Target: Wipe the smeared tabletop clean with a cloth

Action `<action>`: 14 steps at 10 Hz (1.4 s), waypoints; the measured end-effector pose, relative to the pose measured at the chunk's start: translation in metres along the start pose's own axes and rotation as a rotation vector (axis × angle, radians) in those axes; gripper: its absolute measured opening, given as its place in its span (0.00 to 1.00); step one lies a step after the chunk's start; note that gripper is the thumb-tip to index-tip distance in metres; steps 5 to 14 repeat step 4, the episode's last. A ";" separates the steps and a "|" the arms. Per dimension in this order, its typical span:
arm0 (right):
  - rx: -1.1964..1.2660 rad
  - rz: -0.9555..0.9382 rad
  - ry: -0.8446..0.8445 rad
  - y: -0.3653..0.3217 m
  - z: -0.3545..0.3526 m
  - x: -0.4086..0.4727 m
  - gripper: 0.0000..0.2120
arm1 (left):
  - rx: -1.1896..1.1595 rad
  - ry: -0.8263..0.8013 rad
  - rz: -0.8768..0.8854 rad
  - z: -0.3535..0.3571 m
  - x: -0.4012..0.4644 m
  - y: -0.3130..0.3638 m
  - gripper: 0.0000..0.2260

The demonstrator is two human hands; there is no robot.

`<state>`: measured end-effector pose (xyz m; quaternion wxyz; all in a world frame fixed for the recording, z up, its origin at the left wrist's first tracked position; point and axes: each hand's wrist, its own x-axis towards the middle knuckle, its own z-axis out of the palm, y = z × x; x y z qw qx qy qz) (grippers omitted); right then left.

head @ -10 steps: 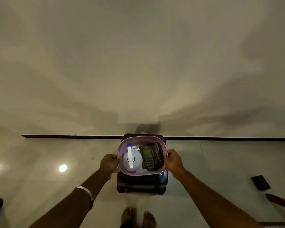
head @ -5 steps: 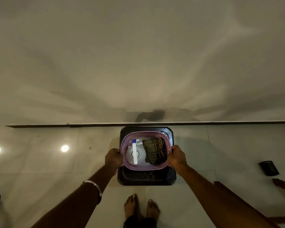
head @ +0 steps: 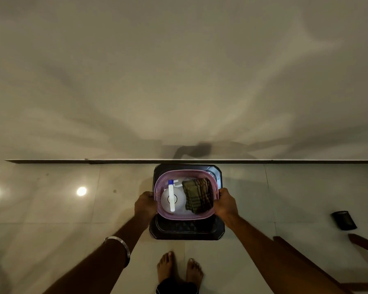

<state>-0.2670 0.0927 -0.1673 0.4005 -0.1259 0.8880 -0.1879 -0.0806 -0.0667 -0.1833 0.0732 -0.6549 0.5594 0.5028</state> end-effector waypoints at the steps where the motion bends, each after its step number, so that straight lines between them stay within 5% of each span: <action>1: -0.019 -0.071 0.008 -0.003 -0.005 -0.009 0.12 | 0.041 0.066 0.058 -0.002 -0.010 0.001 0.15; 4: -0.404 -0.482 0.179 -0.034 -0.051 -0.062 0.28 | 0.154 0.264 0.482 -0.042 -0.077 0.033 0.22; 14: -0.404 -0.482 0.179 -0.034 -0.051 -0.062 0.28 | 0.154 0.264 0.482 -0.042 -0.077 0.033 0.22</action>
